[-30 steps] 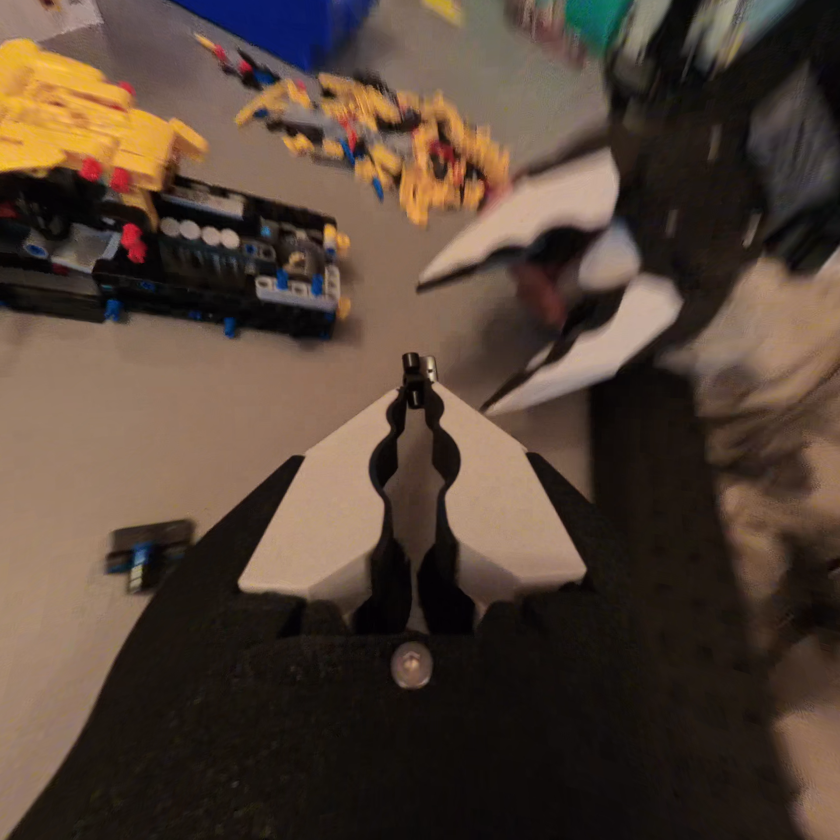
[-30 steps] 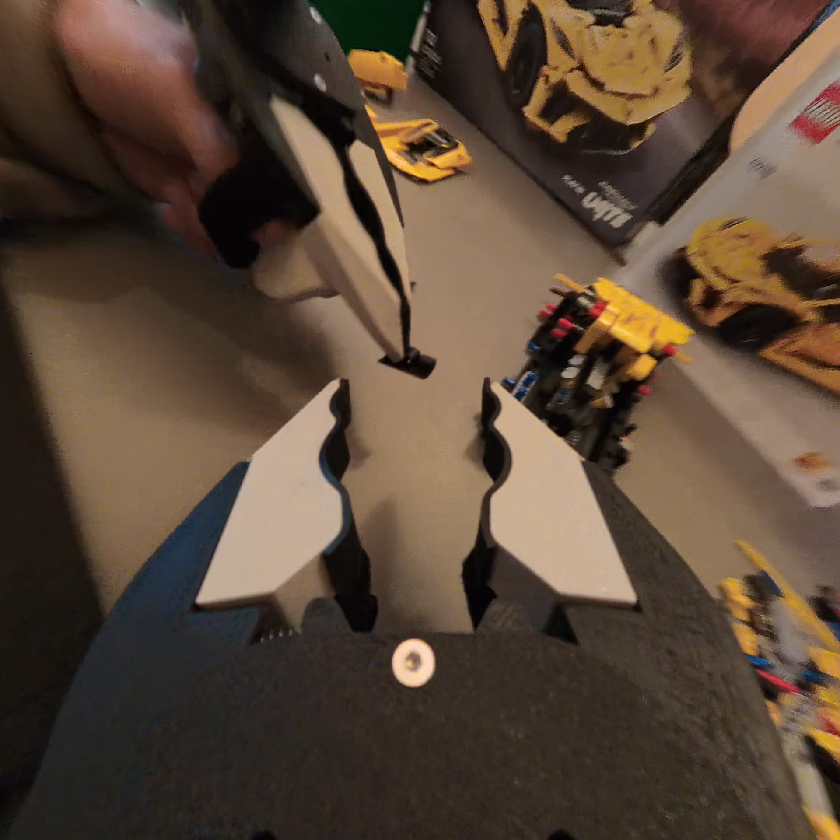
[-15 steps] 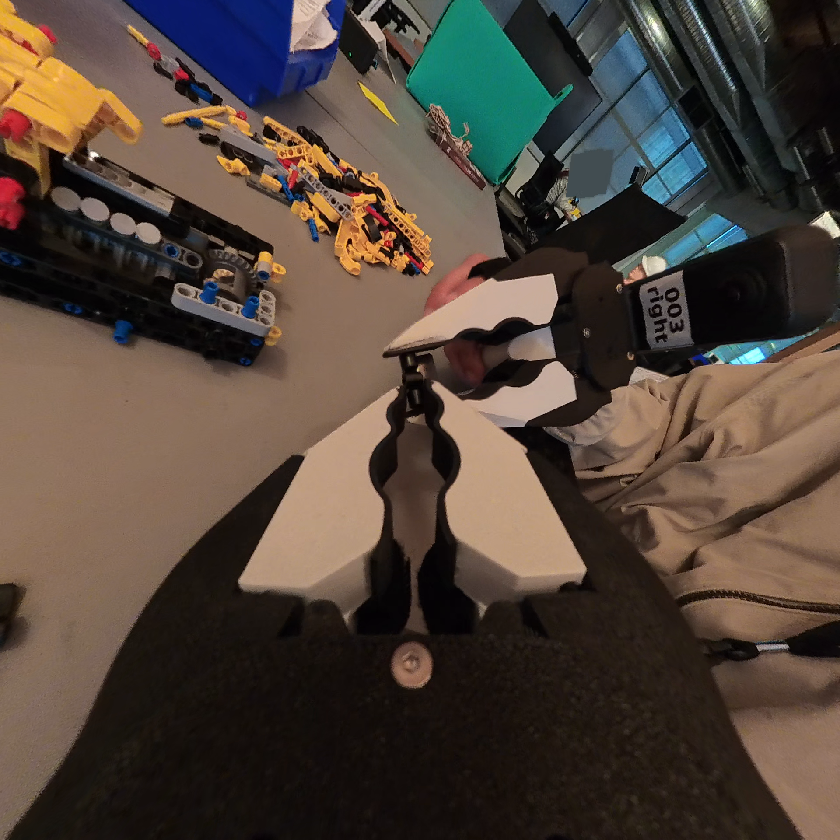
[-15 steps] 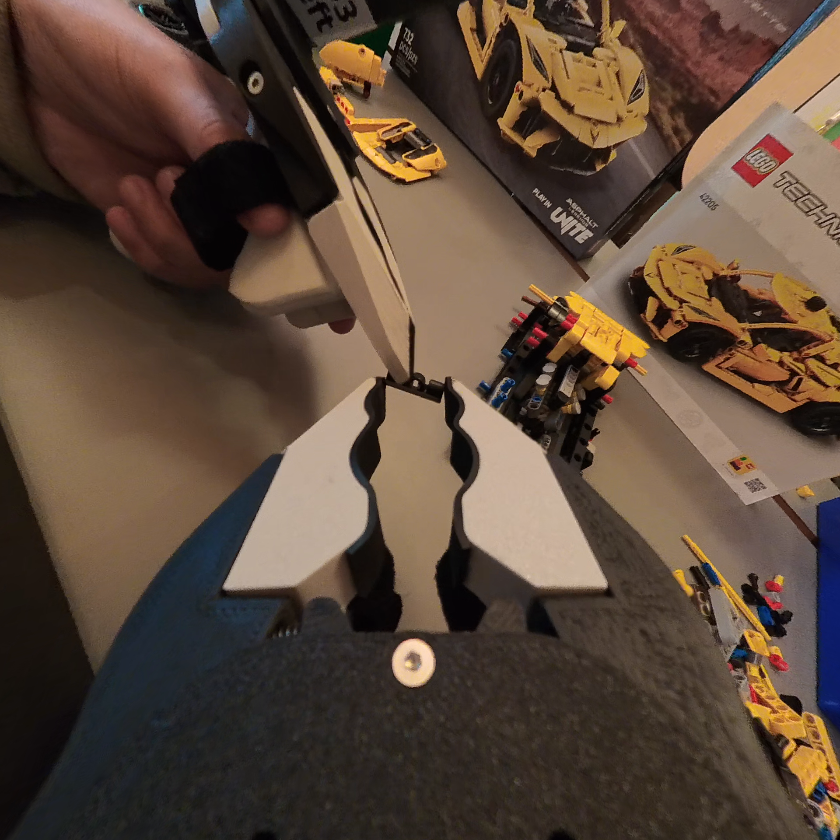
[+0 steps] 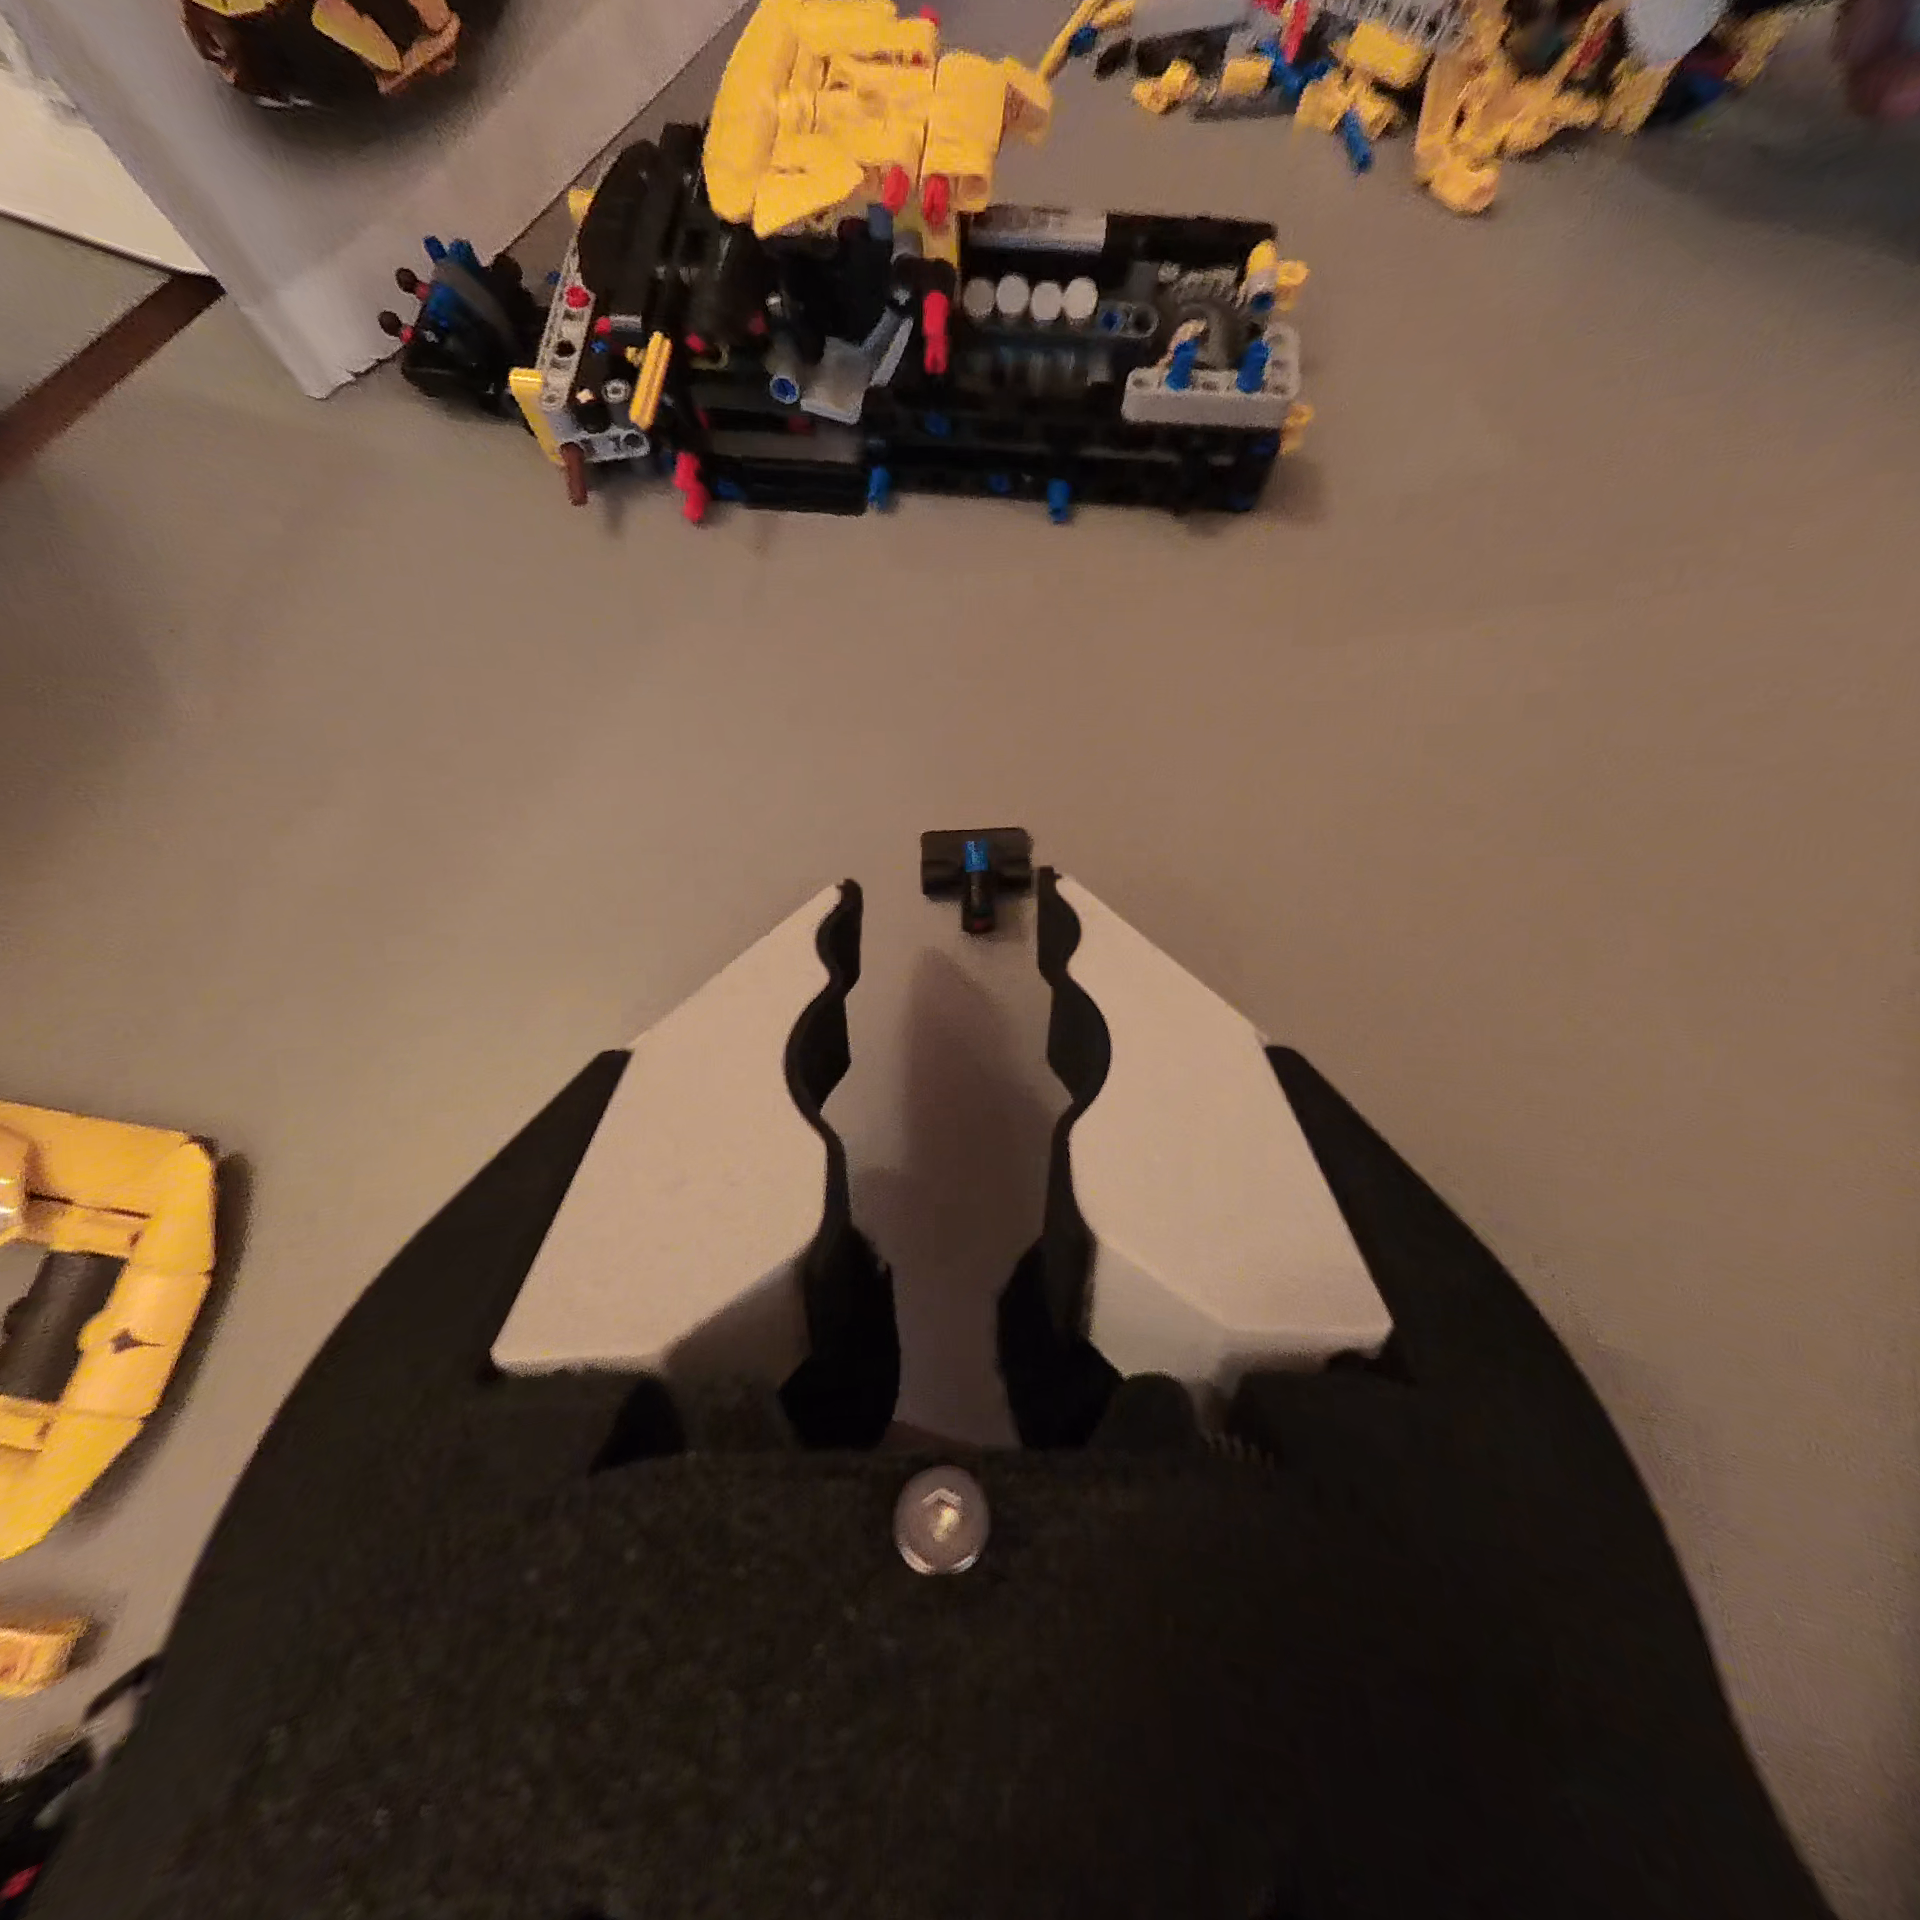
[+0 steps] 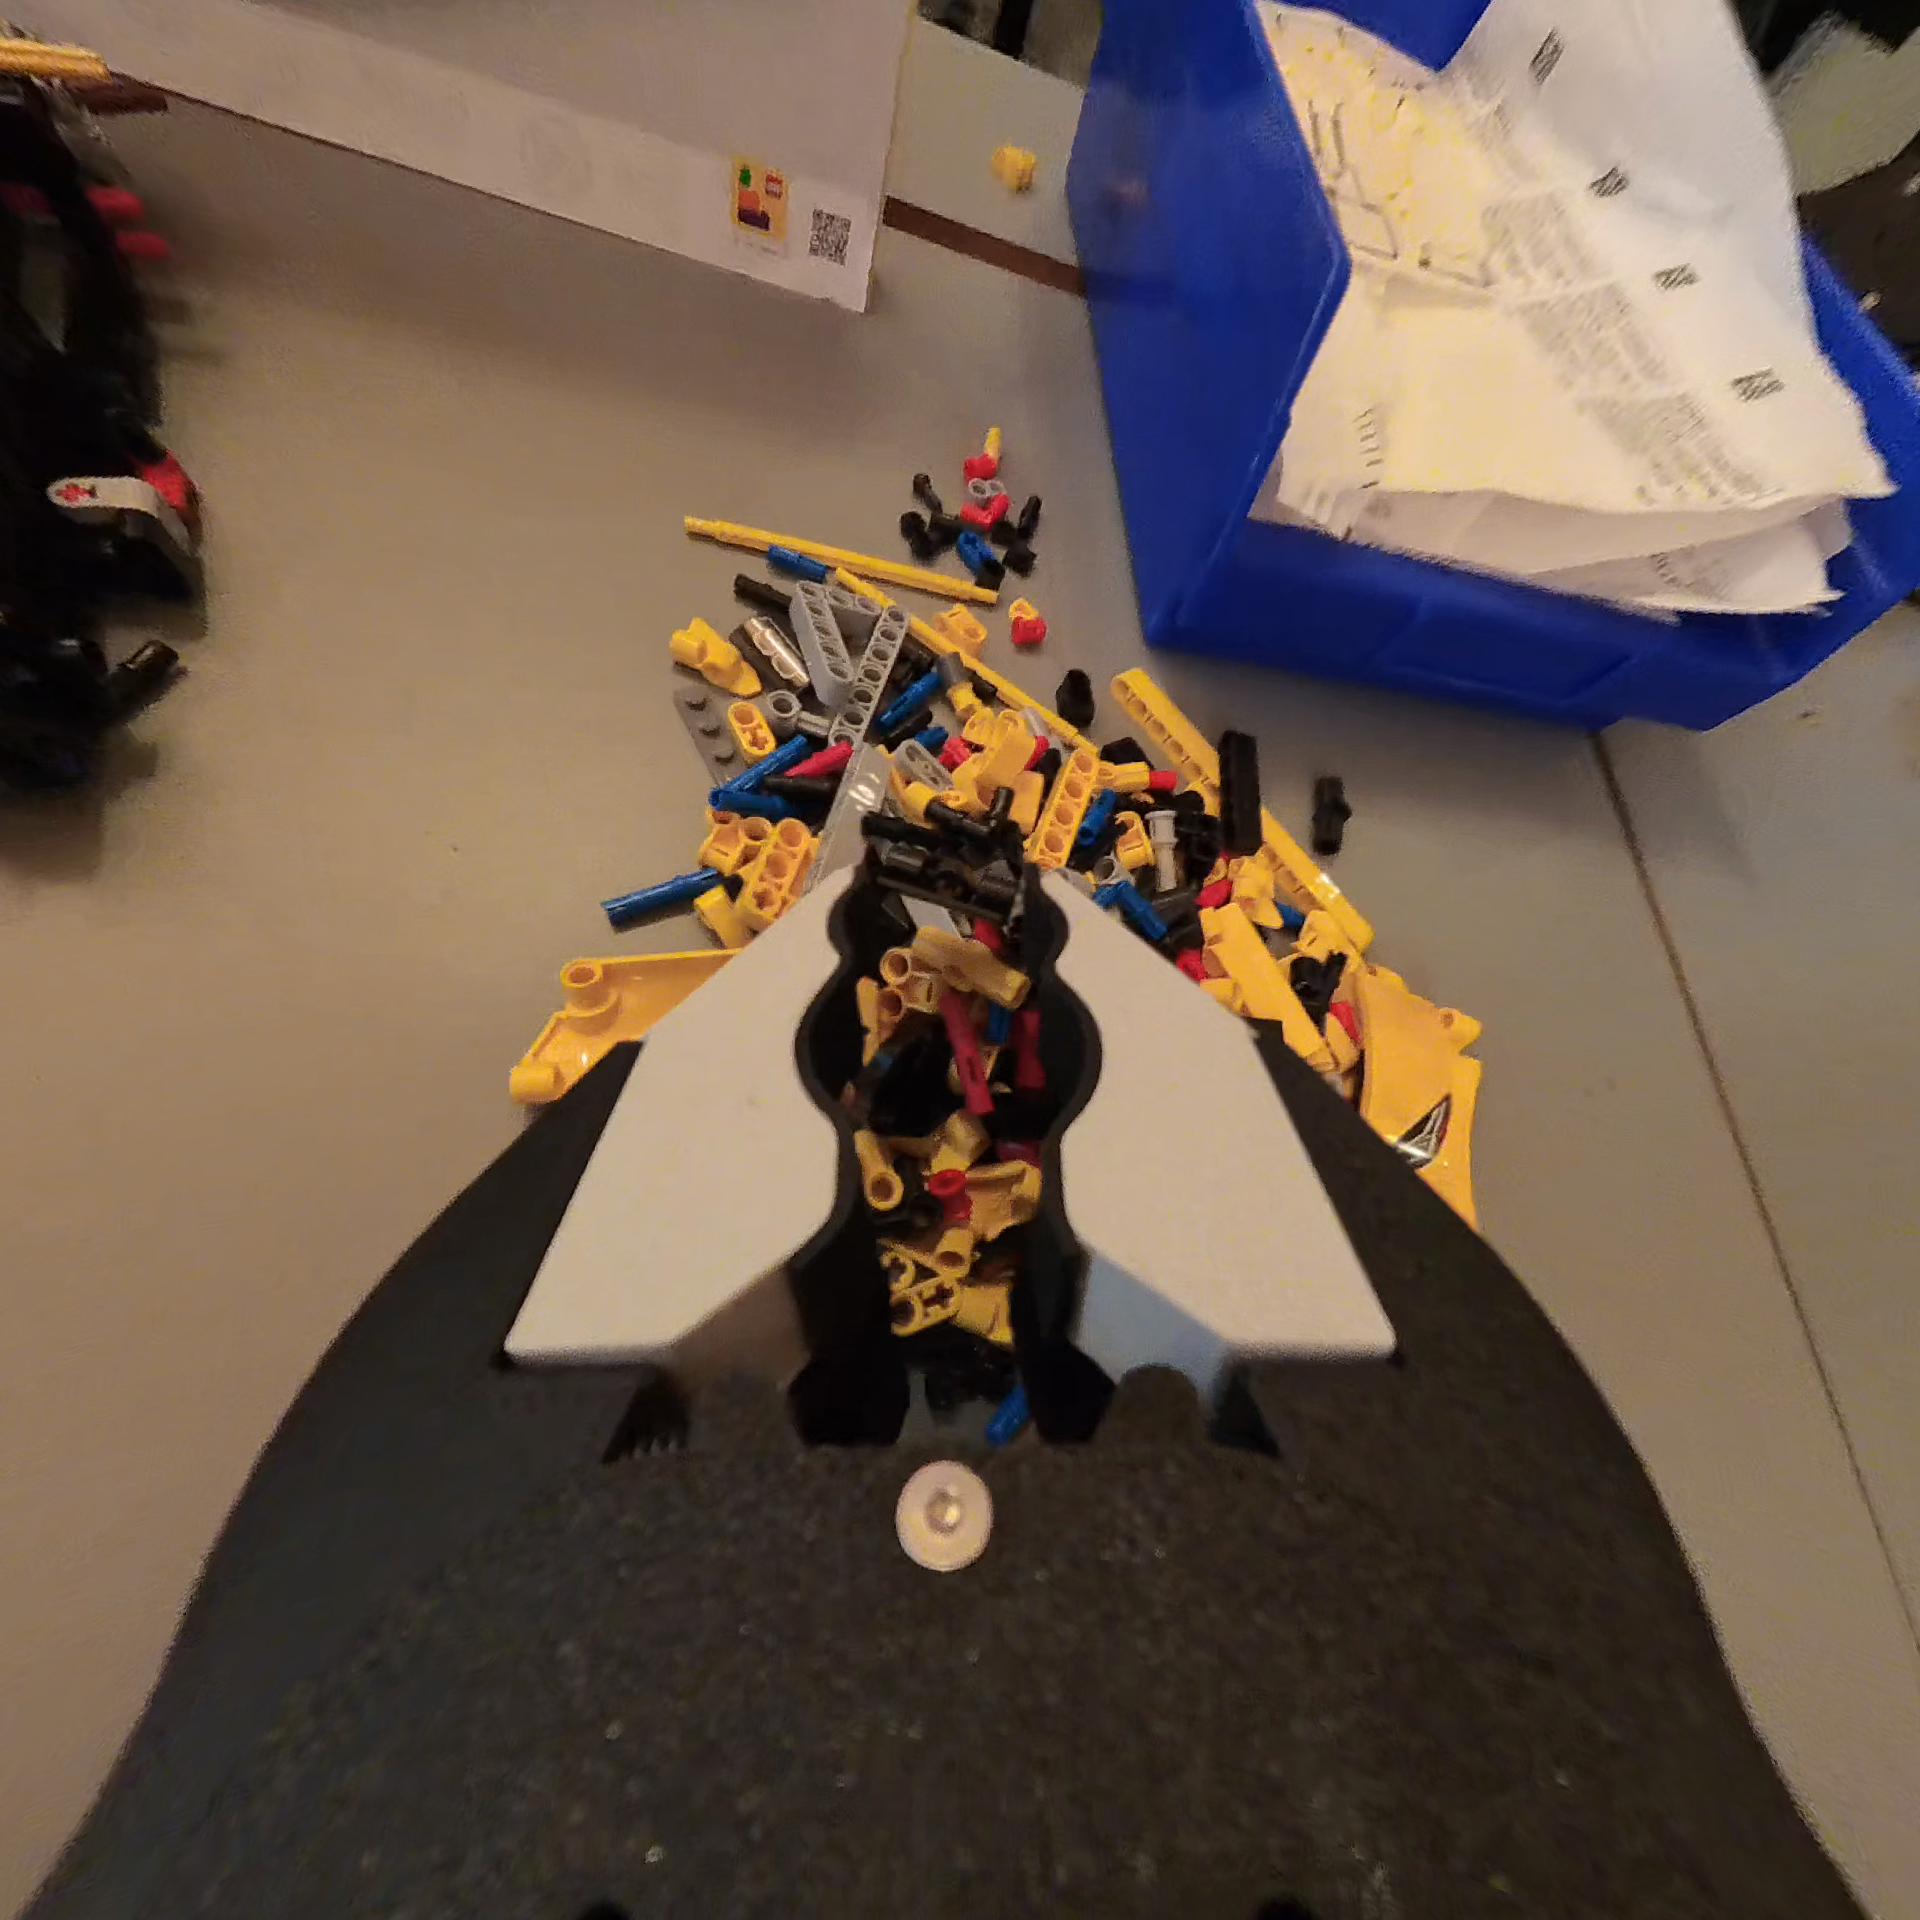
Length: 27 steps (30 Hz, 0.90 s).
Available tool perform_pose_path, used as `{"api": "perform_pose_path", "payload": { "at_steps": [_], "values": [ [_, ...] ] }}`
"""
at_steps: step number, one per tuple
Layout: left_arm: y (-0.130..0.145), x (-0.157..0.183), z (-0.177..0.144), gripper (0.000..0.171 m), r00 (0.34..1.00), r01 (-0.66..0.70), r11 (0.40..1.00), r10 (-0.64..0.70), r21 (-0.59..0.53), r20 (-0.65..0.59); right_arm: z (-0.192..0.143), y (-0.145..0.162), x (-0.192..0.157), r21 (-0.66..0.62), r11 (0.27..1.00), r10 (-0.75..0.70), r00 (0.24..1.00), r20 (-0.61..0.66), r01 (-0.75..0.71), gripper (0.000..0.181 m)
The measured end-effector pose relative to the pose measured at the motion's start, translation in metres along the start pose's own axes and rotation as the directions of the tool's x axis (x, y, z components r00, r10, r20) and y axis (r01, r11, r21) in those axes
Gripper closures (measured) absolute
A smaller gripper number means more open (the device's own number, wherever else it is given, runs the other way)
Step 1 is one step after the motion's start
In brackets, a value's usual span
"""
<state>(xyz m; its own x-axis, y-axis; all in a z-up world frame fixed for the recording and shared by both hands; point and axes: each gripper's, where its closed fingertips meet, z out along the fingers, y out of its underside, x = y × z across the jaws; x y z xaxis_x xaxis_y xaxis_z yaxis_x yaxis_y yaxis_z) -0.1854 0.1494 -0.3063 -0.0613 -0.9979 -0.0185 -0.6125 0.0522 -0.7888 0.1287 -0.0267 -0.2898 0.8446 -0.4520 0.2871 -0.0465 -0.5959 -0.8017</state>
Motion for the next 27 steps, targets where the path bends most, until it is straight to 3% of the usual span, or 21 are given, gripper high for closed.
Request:
{"api": "perform_pose_path", "payload": {
  "at_steps": [2, 4, 5, 10, 13, 15, 17, 19, 23, 27],
  "values": [
    [0.008, 0.005, 0.007, 0.139, 0.999, -0.038, 0.998, 0.039, -0.048, 0.004, 0.001, -0.001, -0.004, -0.003, 1.0, -0.016, 1.0, -0.02, 0.016, 0.141],
    [0.013, 0.006, 0.013, 0.153, 0.997, -0.076, 0.994, 0.078, -0.083, 0.021, 0.0, -0.005, -0.012, 0.02, 1.0, -0.018, 1.0, 0.005, 0.018, 0.134],
    [0.012, 0.007, 0.015, 0.163, 0.994, -0.098, 0.992, 0.101, -0.083, 0.035, -0.002, -0.01, -0.015, 0.047, 0.999, -0.017, 1.0, 0.015, 0.016, 0.135],
    [-0.004, -0.015, 0.001, 0.164, 0.982, -0.113, 0.994, 0.114, -0.015, 0.151, -0.019, -0.036, -0.02, 0.209, 0.978, -0.03, 0.999, 0.023, 0.024, 0.146],
    [-0.001, -0.074, -0.042, 0.164, 0.941, 0.023, 0.999, -0.038, 0.049, 0.336, -0.023, -0.041, -0.022, 0.244, 0.97, -0.017, 0.999, 0.049, 0.004, 0.146],
    [0.017, -0.117, -0.083, 0.164, 0.872, 0.159, 0.982, -0.188, 0.1, 0.453, -0.021, -0.039, -0.023, 0.236, 0.972, -0.004, 0.998, 0.064, -0.011, 0.146],
    [0.042, -0.138, -0.119, 0.164, 0.826, 0.262, 0.96, -0.278, 0.103, 0.49, -0.019, -0.037, -0.025, 0.22, 0.975, -0.001, 0.997, 0.078, -0.016, 0.146],
    [0.064, -0.135, -0.138, 0.165, 0.828, 0.355, 0.932, -0.348, 0.069, 0.439, -0.017, -0.036, -0.026, 0.215, 0.976, 0.0, 0.996, 0.086, -0.019, 0.146],
    [0.082, -0.121, -0.144, 0.165, 0.851, 0.382, 0.924, -0.358, 0.015, 0.385, -0.016, -0.035, -0.03, 0.208, 0.978, -0.005, 0.994, 0.107, -0.017, 0.146],
    [0.107, -0.125, -0.135, 0.165, 0.82, 0.429, 0.897, -0.335, -0.11, 0.463, -0.014, -0.033, -0.033, 0.197, 0.98, -0.009, 0.993, 0.119, -0.015, 0.146]
  ]
}}
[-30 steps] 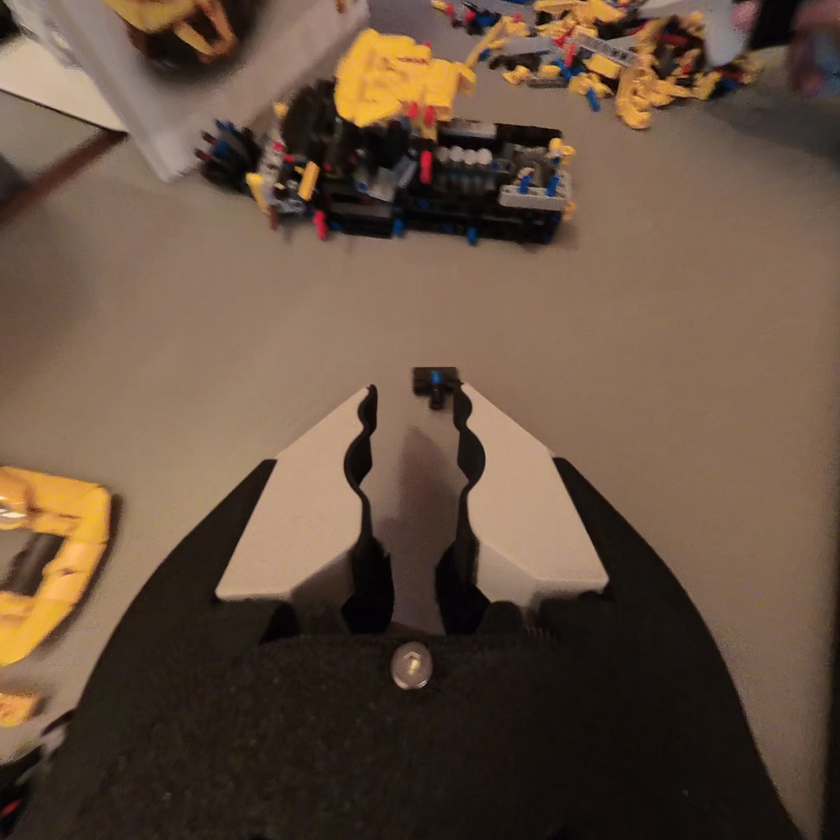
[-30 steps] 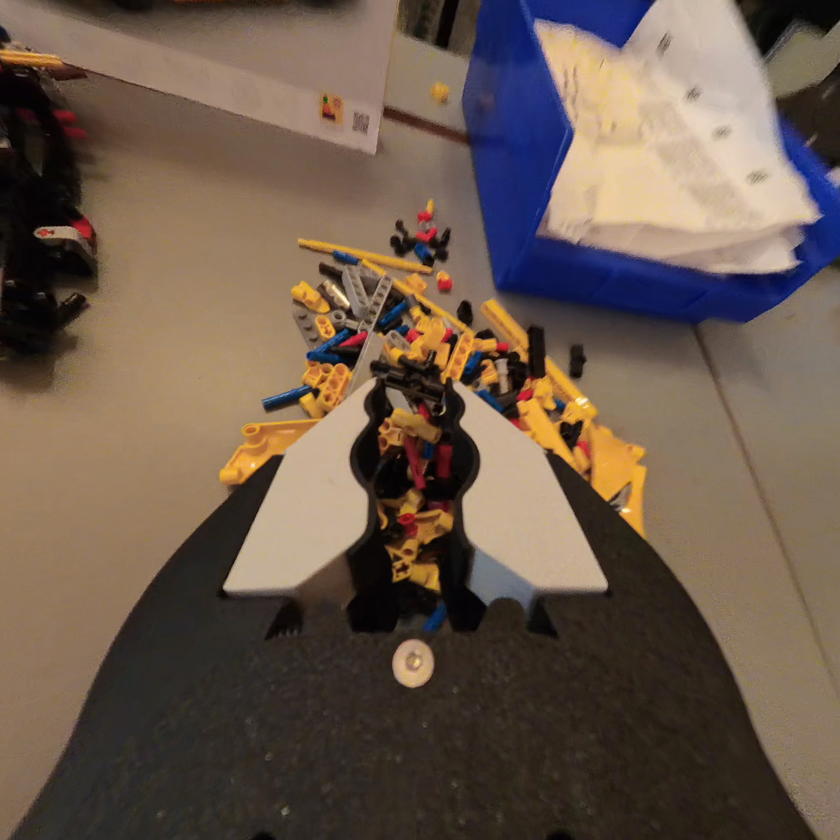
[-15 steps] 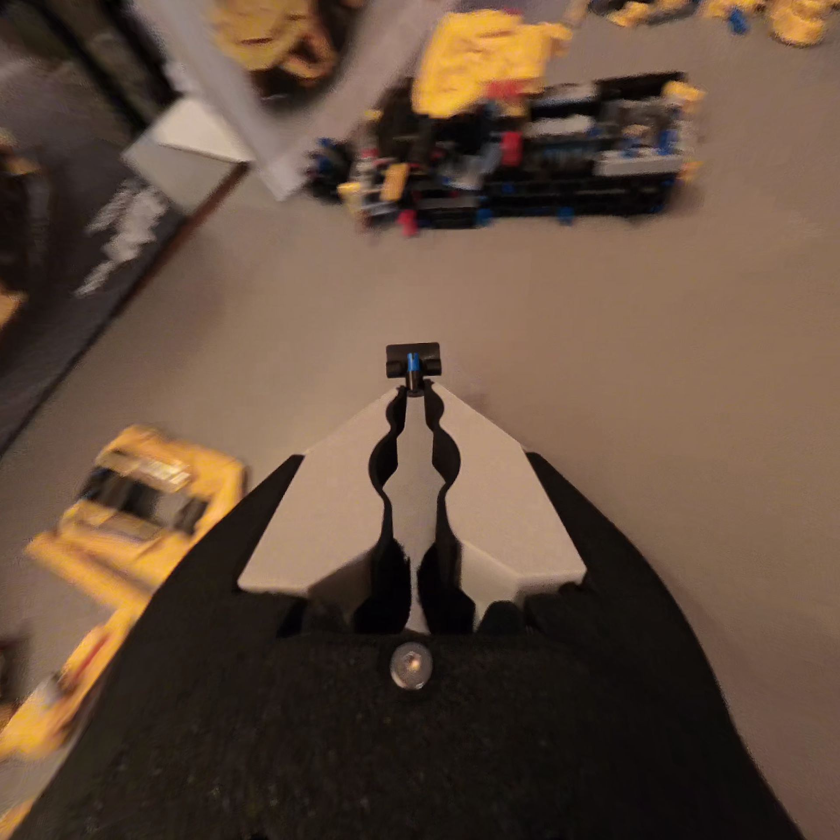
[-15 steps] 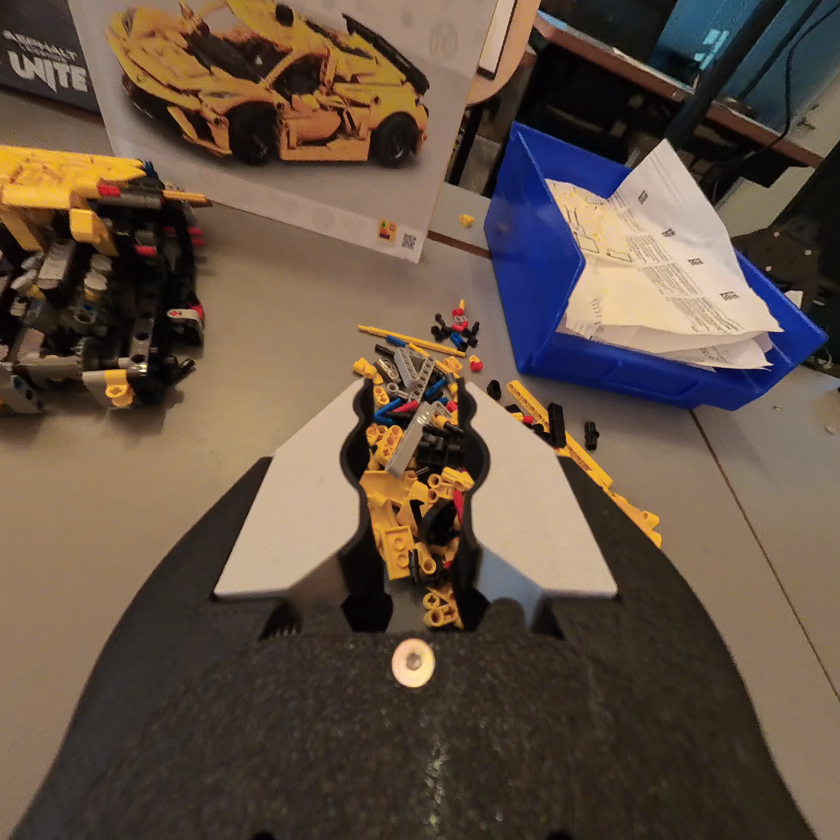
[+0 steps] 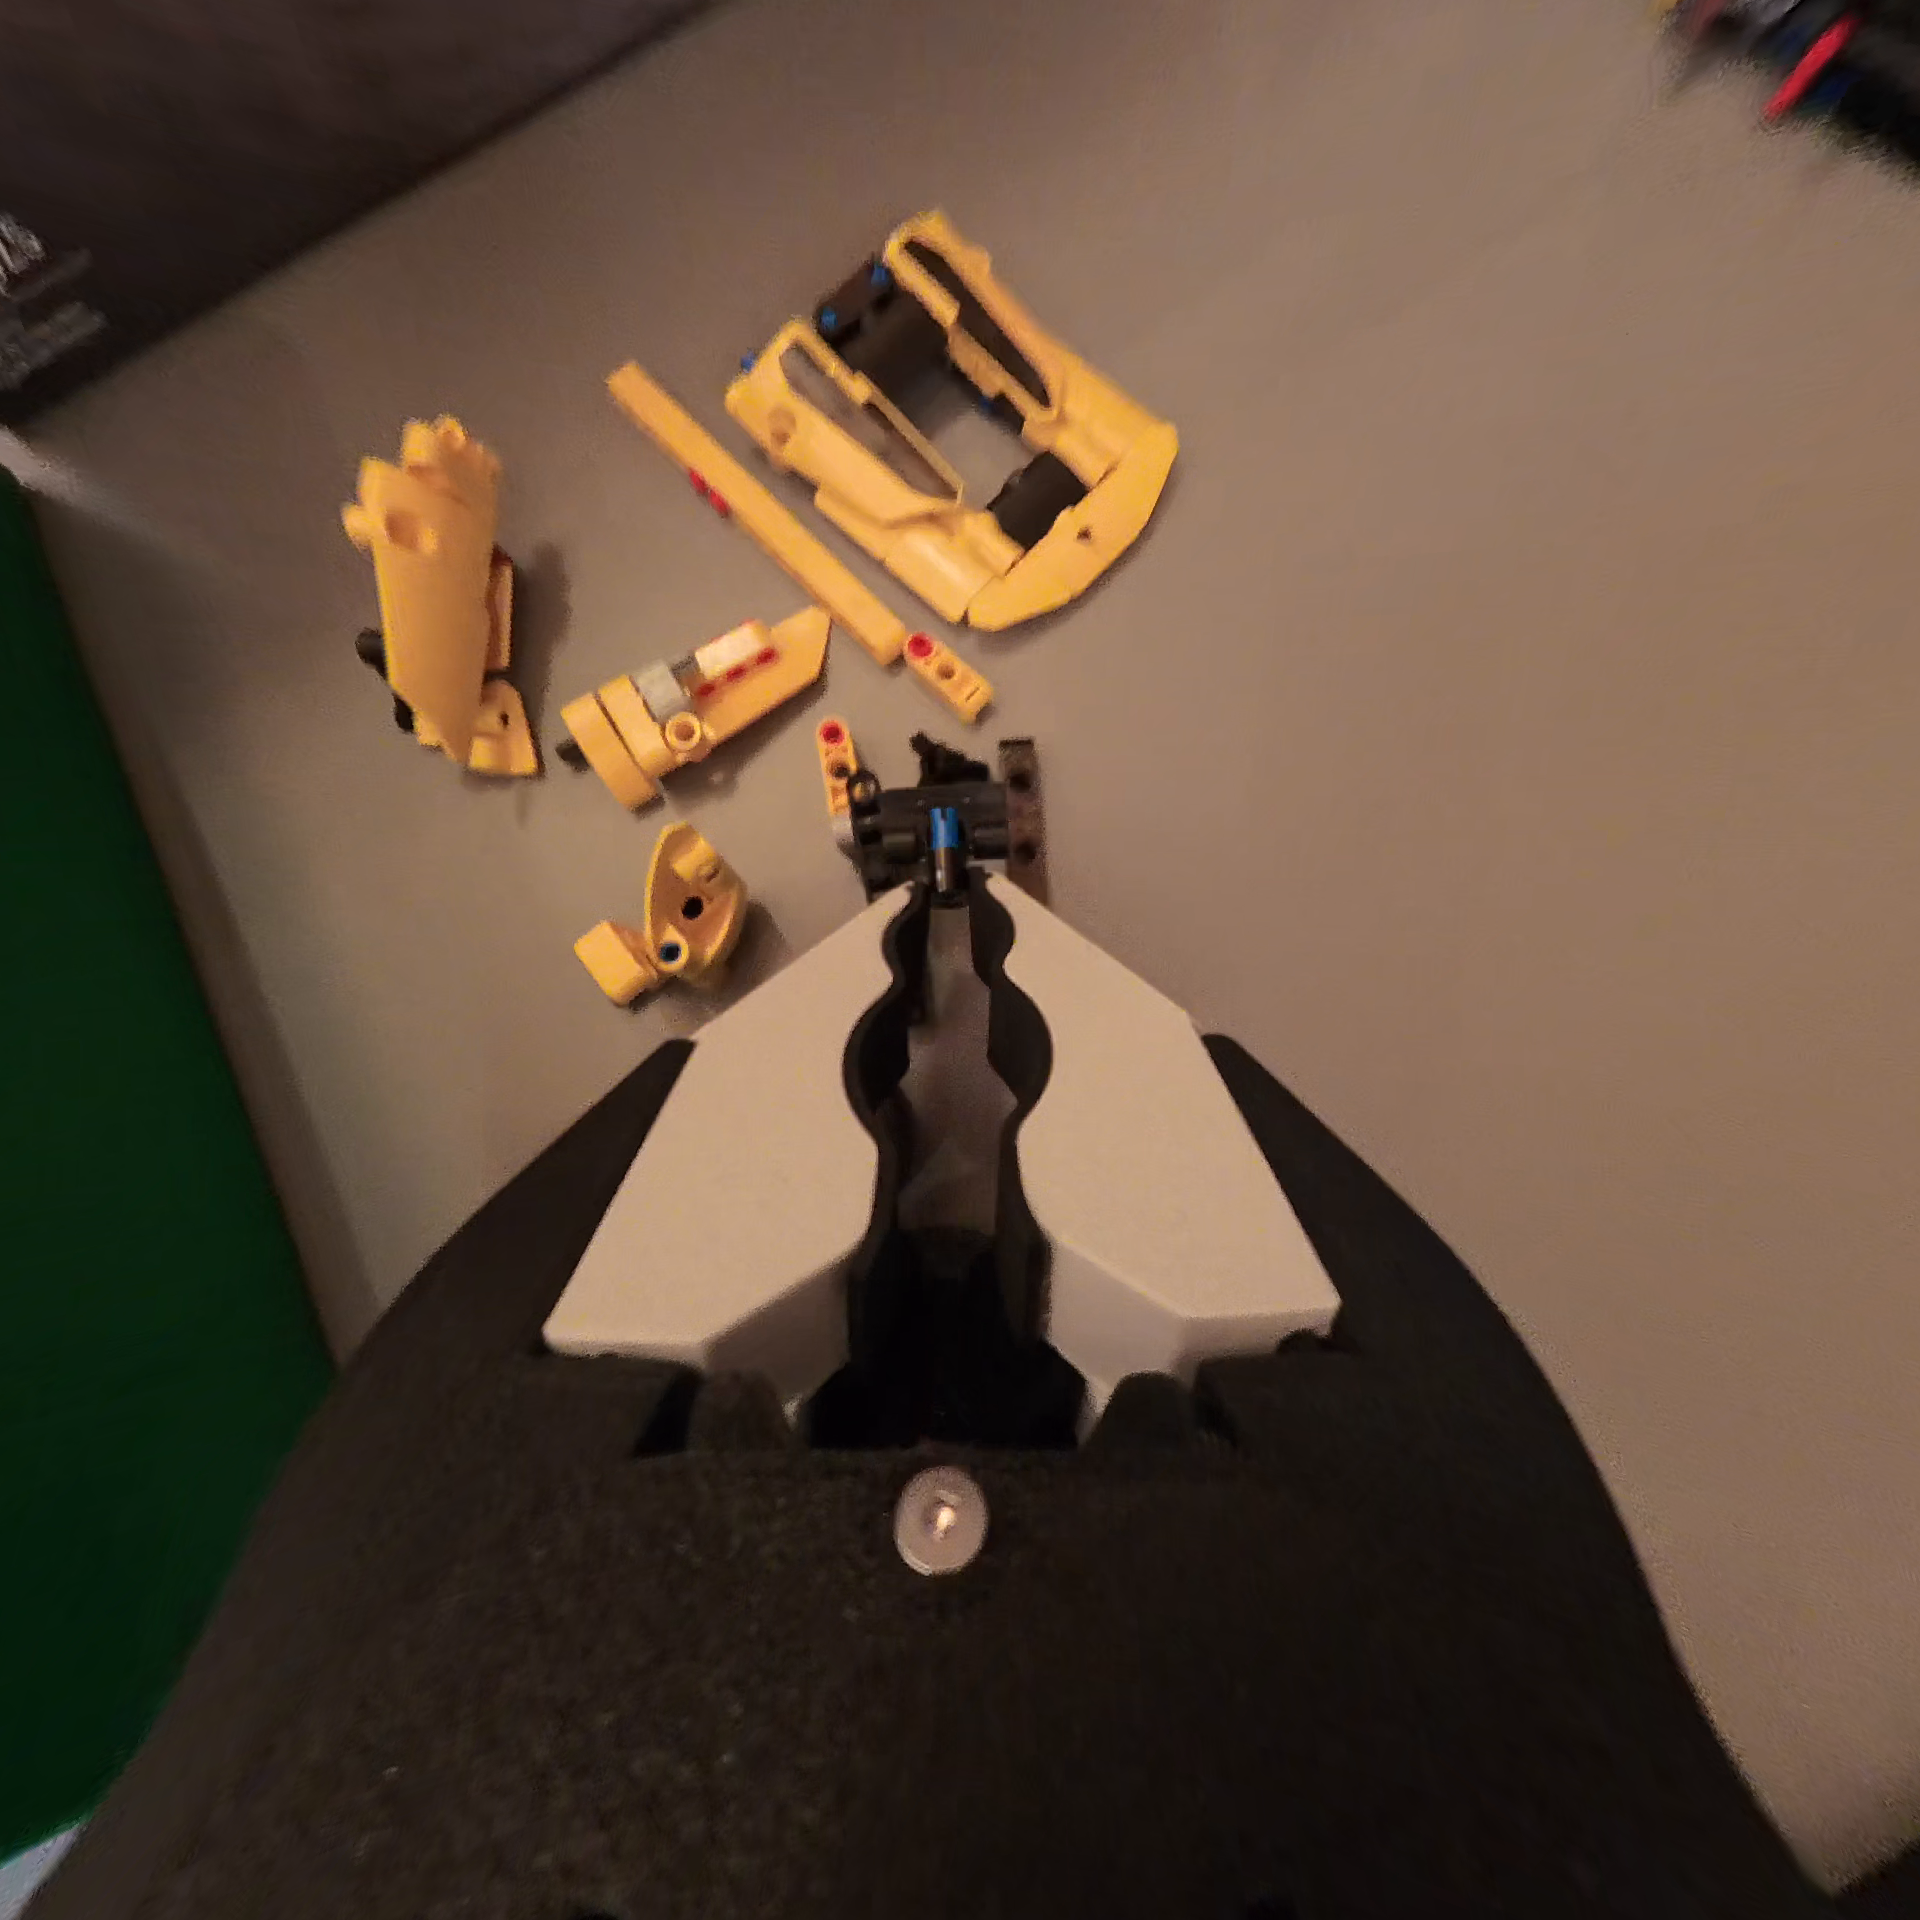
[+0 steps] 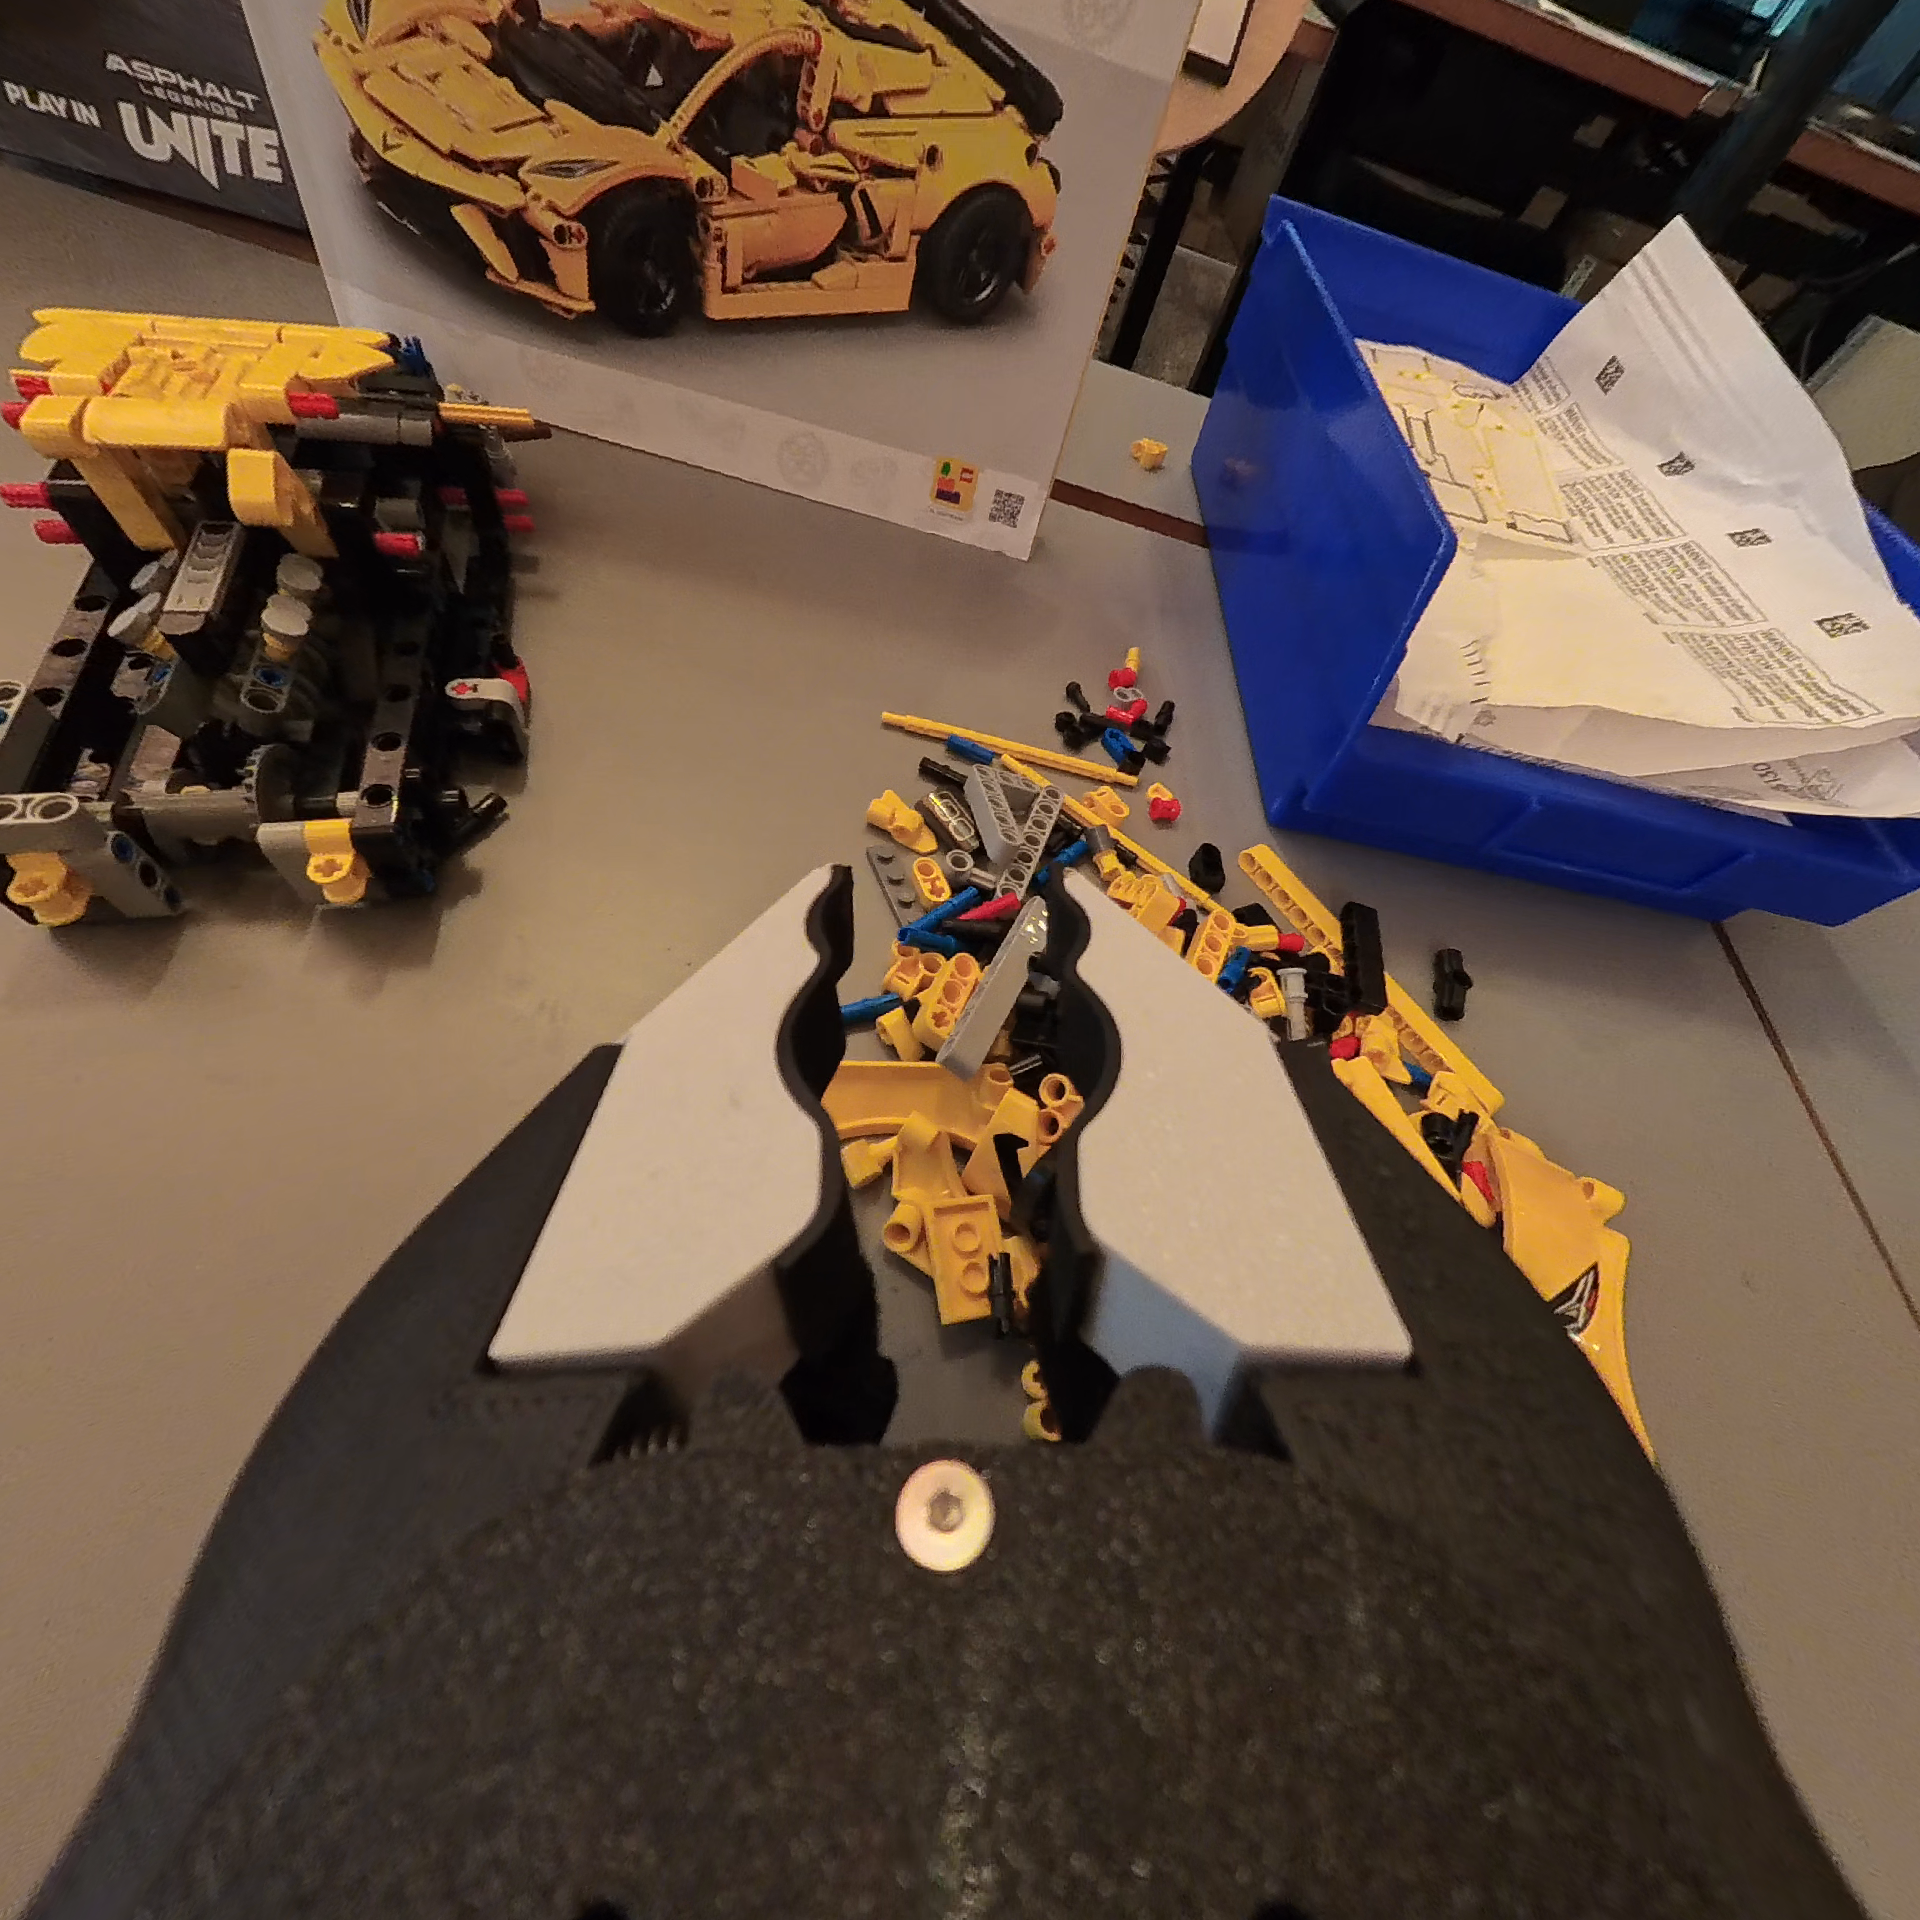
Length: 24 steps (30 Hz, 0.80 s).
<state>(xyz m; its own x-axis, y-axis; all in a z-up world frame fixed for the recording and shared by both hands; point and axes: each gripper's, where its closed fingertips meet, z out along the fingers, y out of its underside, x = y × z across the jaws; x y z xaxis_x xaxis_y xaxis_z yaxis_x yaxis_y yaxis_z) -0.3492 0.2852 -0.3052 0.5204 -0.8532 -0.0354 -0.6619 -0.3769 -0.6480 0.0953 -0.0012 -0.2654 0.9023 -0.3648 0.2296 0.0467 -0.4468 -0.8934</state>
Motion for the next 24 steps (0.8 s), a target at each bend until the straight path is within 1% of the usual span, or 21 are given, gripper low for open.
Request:
{"api": "perform_pose_path", "payload": {
  "at_steps": [2, 5, 6, 7, 8, 9, 10, 12, 14, 15, 17, 19, 20, 21, 23, 24],
  "values": [
    [0.008, 0.0, 0.007, 0.164, 1.0, -0.01, 0.998, 0.012, -0.064, 0.029, 0.0, 0.0, 0.001, 0.001, 1.0, 0.005, 1.0, -0.002, -0.005, 0.146],
    [0.008, 0.001, 0.012, 0.163, 0.996, -0.052, 0.995, 0.058, -0.088, 0.074, 0.0, 0.002, 0.002, -0.003, 1.0, 0.02, 1.0, 0.007, -0.02, 0.145],
    [0.006, -0.001, 0.012, 0.156, 0.994, -0.041, 0.995, 0.05, -0.096, 0.092, 0.001, 0.003, 0.001, -0.007, 1.0, 0.022, 1.0, 0.012, -0.022, 0.145],
    [0.003, -0.002, 0.009, 0.143, 0.994, -0.022, 0.995, 0.032, -0.096, 0.104, 0.001, 0.003, 0.0, -0.007, 1.0, 0.021, 1.0, 0.022, -0.02, 0.144],
    [-0.004, -0.001, 0.004, 0.14, 0.994, -0.006, 0.997, 0.015, -0.082, 0.109, 0.001, 0.002, -0.003, -0.005, 1.0, 0.016, 0.999, 0.037, -0.016, 0.144],
    [-0.018, 0.002, -0.004, 0.139, 0.993, -0.002, 0.999, 0.008, -0.045, 0.115, 0.001, 0.002, -0.007, -0.004, 1.0, 0.007, 0.999, 0.054, -0.007, 0.141],
    [-0.037, 0.009, -0.013, 0.139, 0.993, -0.013, 1.0, 0.012, 0.011, 0.114, 0.001, 0.001, -0.012, -0.002, 1.0, -0.006, 0.997, 0.071, 0.006, 0.138],
    [-0.082, 0.039, -0.032, 0.139, 0.997, -0.065, 0.99, 0.058, 0.125, 0.059, 0.0, -0.007, -0.027, 0.004, 0.999, -0.039, 0.989, 0.145, 0.039, 0.134],
    [-0.122, 0.084, -0.049, 0.139, 0.989, -0.134, 0.973, 0.144, 0.189, -0.041, 0.001, -0.018, -0.047, -0.047, 0.994, -0.086, 0.961, 0.263, 0.102, 0.129],
    [-0.138, 0.107, -0.055, 0.139, 0.977, -0.167, 0.964, 0.19, 0.209, -0.095, 0.001, -0.027, -0.055, -0.079, 0.986, -0.113, 0.942, 0.316, 0.144, 0.127],
    [-0.163, 0.149, -0.06, 0.139, 0.947, -0.231, 0.943, 0.274, 0.238, -0.167, 0.004, -0.057, -0.065, -0.084, 0.974, -0.161, 0.904, 0.395, 0.21, 0.126],
    [-0.181, 0.181, -0.049, 0.139, 0.917, -0.282, 0.922, 0.341, 0.265, -0.208, 0.012, -0.09, -0.073, -0.072, 0.971, -0.172, 0.877, 0.449, 0.227, 0.125],
    [-0.187, 0.193, -0.036, 0.139, 0.906, -0.289, 0.918, 0.354, 0.273, -0.233, 0.019, -0.1, -0.077, -0.084, 0.971, -0.161, 0.868, 0.469, 0.225, 0.126],
    [-0.19, 0.204, -0.021, 0.139, 0.898, -0.272, 0.922, 0.346, 0.274, -0.273, 0.025, -0.104, -0.082, -0.123, 0.964, -0.144, 0.855, 0.498, 0.234, 0.129],
    [-0.188, 0.223, 0.014, 0.14, 0.878, -0.172, 0.95, 0.267, 0.259, -0.397, 0.035, -0.107, -0.094, -0.159, 0.959, -0.118, 0.836, 0.536, 0.237, 0.129],
    [-0.183, 0.23, 0.031, 0.139, 0.869, -0.113, 0.965, 0.212, 0.237, -0.448, 0.039, -0.104, -0.098, -0.175, 0.956, -0.109, 0.835, 0.539, 0.237, 0.131]
  ]
}}
